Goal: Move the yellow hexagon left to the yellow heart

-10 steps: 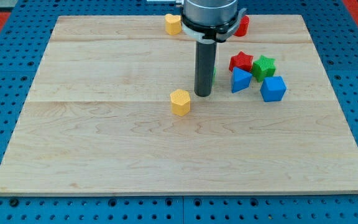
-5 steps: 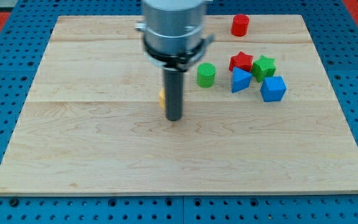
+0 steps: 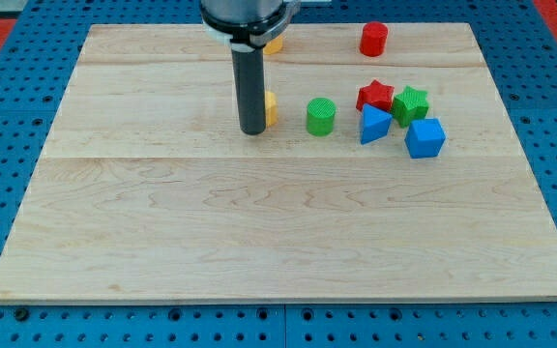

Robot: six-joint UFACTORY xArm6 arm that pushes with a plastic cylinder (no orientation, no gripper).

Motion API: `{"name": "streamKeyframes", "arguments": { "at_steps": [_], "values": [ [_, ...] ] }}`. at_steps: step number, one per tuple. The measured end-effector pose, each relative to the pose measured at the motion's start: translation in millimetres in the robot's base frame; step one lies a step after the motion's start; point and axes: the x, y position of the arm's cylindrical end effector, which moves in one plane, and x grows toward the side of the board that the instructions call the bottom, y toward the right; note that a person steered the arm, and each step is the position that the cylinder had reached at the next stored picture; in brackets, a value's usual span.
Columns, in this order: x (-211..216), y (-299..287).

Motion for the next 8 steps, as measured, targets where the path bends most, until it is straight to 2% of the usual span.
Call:
{"name": "streamKeyframes", "arguments": {
  "at_steps": [2,3,5,6,7,8],
  "values": [
    [-13,65],
    [-40,34],
    [-92,-83],
    [-48,-89],
    [-71,-154],
    [-90,-150]
  ]
}}
